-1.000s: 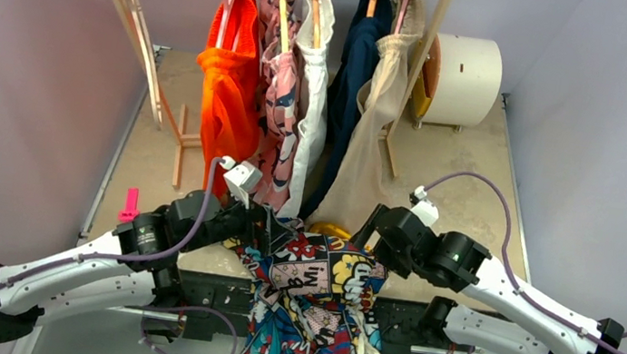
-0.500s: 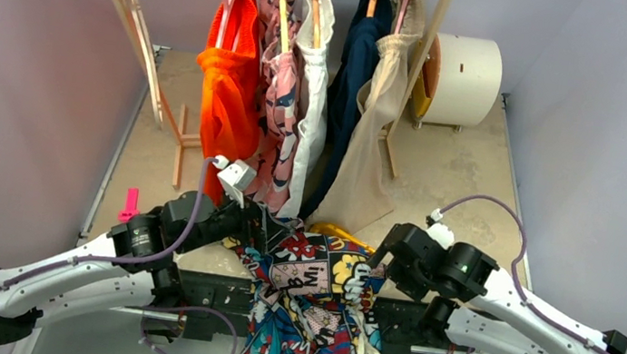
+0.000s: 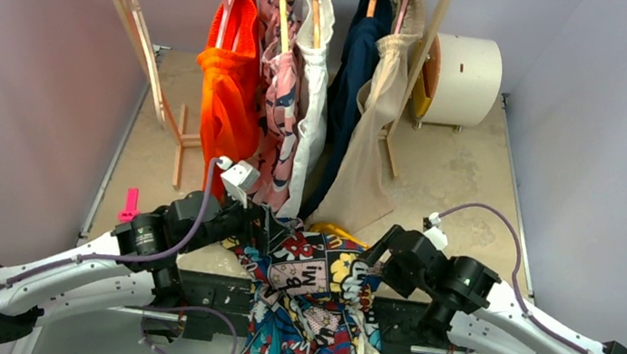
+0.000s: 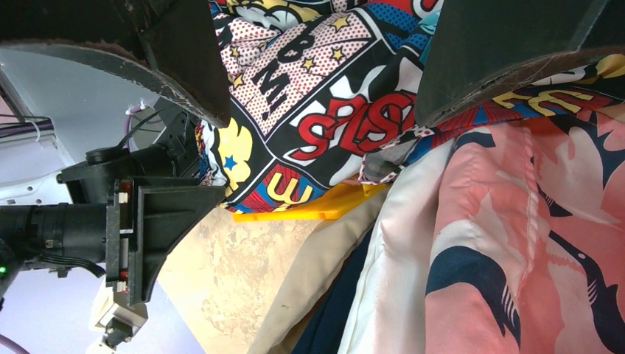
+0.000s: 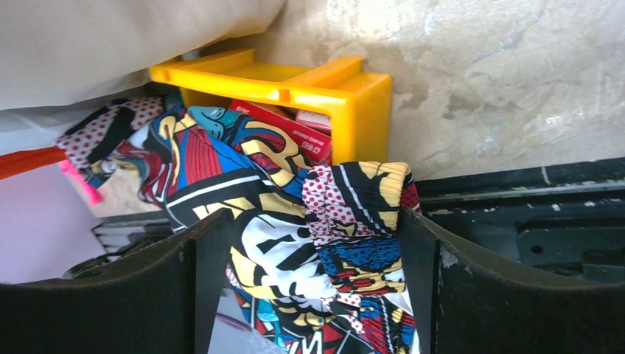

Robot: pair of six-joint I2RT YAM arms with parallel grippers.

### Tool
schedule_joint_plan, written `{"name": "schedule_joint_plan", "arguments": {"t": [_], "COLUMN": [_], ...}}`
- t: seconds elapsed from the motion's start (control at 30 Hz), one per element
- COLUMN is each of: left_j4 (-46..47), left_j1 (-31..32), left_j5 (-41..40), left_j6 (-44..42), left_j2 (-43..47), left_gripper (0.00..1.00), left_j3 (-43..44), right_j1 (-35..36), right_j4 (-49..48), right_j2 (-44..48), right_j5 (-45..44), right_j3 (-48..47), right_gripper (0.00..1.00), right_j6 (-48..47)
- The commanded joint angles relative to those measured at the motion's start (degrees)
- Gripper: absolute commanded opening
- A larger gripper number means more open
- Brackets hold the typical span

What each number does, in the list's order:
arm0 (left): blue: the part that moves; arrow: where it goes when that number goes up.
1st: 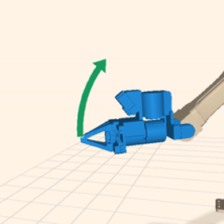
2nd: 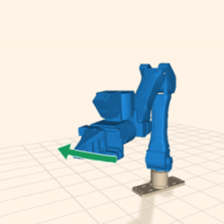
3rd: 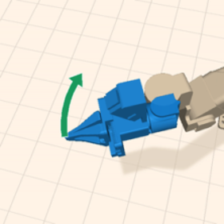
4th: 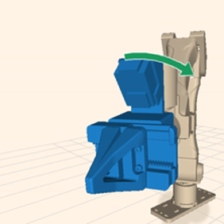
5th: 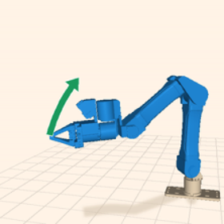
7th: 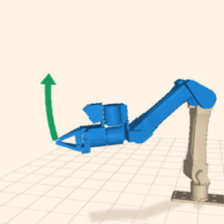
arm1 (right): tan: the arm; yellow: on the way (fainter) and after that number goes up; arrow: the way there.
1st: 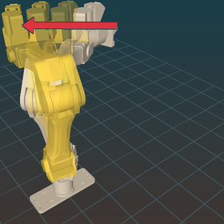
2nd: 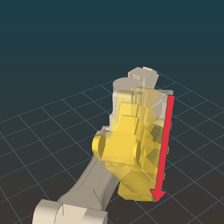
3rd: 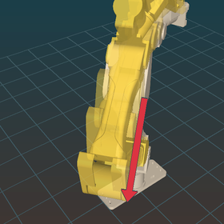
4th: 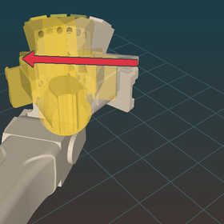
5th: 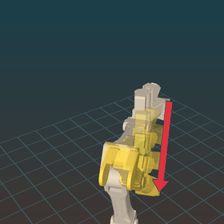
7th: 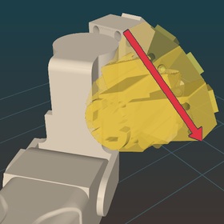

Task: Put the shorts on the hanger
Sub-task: Adjust the shorts at the center of the board.

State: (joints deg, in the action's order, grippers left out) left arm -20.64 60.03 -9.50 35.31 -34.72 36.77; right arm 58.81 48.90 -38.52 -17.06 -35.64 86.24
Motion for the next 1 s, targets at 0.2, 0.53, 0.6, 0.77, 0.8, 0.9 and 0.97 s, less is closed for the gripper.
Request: {"name": "schedule_joint_plan", "arguments": {"t": [0.2, 0.53, 0.6, 0.77, 0.8, 0.9, 0.97], "left_j4": [1.57, 1.55, 1.55, 1.5, 1.56, 1.44, 1.4], "left_j1": [0.01, 0.04, 0.01, 0.05, 0.02, 0.04, 0.04], "left_j5": [-1.17, -1.24, -1.28, -1.41, -1.47, -1.46, -1.48], "left_j6": [-0.24, -0.33, -0.33, -0.24, -0.22, -0.07, -0.02], "left_j2": [-1.13, -1.69, -1.94, -2.11, -2.1, -1.94, -1.82], "left_gripper": [0.94, 0.94, 0.94, 0.94, 0.94, 0.94, 0.94], "left_j3": [0.39, 0.49, 0.49, 0.47, 0.49, 0.4, 0.4], "right_j1": [-0.16, -0.16, -0.18, -0.18, -0.16, -0.14, -0.15], "right_j4": [-7.12, -13.65, -11.66, -10.01, -10.5, -12.11, -12.97], "right_j2": [8.65, 5.08, 4.1, 3.13, 3.04, 2.49, 2.48], "right_j5": [-4.15, -3.18, -3.4, -2.7, -2.29, -1.43, -1.53], "right_j3": [2.2, 2.17, 1.72, 2.48, 2.93, 3.6, 3.52], "right_gripper": [0.57, 0.37, 0.45, 0.51, 0.5, 0.45, 0.38], "right_j6": [-0.6, -6.85, -5.99, -5.03, -5.1, -5.15, -5.71]}}
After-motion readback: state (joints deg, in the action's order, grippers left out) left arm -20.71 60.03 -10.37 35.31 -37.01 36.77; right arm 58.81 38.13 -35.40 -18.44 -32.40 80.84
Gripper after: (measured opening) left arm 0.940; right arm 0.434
